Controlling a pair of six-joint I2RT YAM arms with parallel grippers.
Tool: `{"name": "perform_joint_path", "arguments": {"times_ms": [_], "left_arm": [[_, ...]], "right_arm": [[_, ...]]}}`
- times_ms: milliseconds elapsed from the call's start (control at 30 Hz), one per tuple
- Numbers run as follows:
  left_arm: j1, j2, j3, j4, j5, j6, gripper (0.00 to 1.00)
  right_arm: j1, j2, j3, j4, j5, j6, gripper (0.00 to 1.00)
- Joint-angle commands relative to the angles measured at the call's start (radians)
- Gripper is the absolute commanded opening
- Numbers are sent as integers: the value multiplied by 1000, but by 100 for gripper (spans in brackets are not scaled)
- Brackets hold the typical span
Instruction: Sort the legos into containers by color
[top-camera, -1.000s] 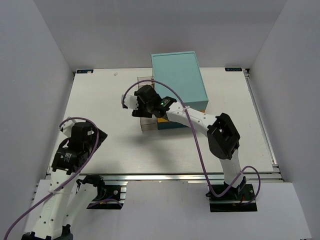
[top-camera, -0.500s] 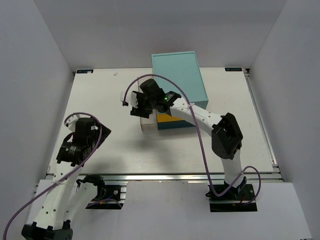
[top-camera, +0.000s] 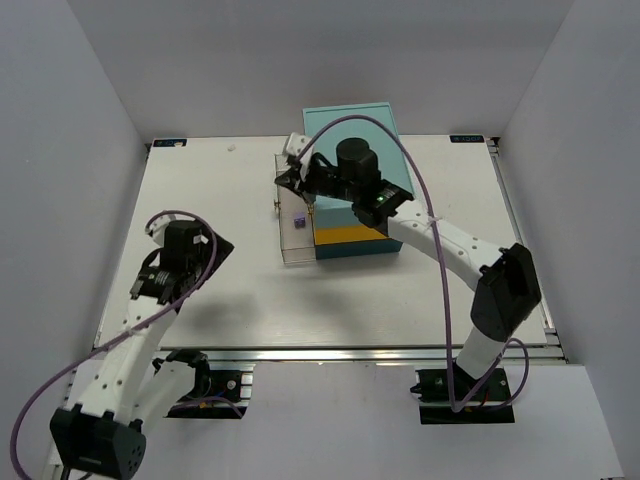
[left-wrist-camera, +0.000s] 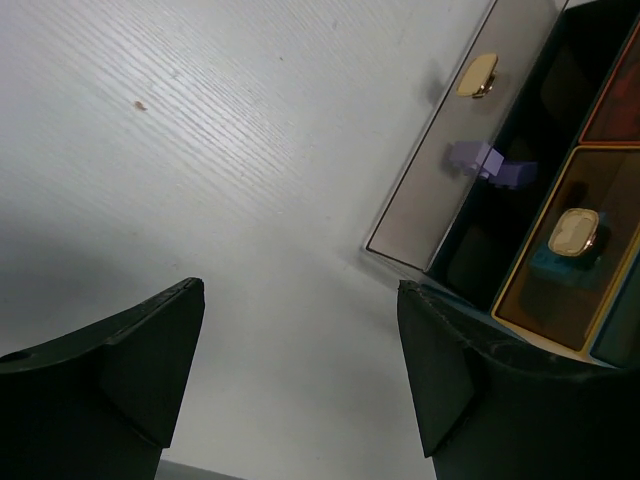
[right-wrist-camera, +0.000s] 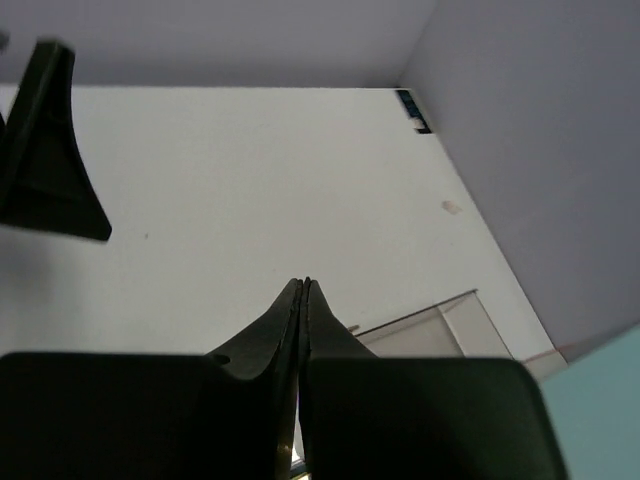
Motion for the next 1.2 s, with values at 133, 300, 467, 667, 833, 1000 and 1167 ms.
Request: {"name": "perform_joint_path", "arguments": {"times_ms": [133, 300, 467, 667, 833, 1000, 1167], "left_arm": [[-4, 317, 45, 247, 117, 24, 85], [-4, 574, 253, 244, 122, 82, 83], [-15, 864, 454, 156, 165, 166, 83], [-15, 1014, 562, 116, 221, 206, 81], [-15, 1059, 573, 152, 344, 242, 80], [-24, 1103, 571, 249, 510, 283, 79], [-33, 1180, 635, 277, 695, 317, 79]], "right_arm": [[-51, -161, -67, 318, 496, 177, 0], [-106, -225, -141, 534, 961, 109, 0], [-185, -223, -205, 614, 1284, -26, 0], [-329, -250, -244, 320, 1327, 136, 0], [-461, -187, -170, 44, 1266, 345, 0], [-574, -145, -150, -190, 875, 455, 0], [-616, -127, -170, -202, 591, 391, 0]]}}
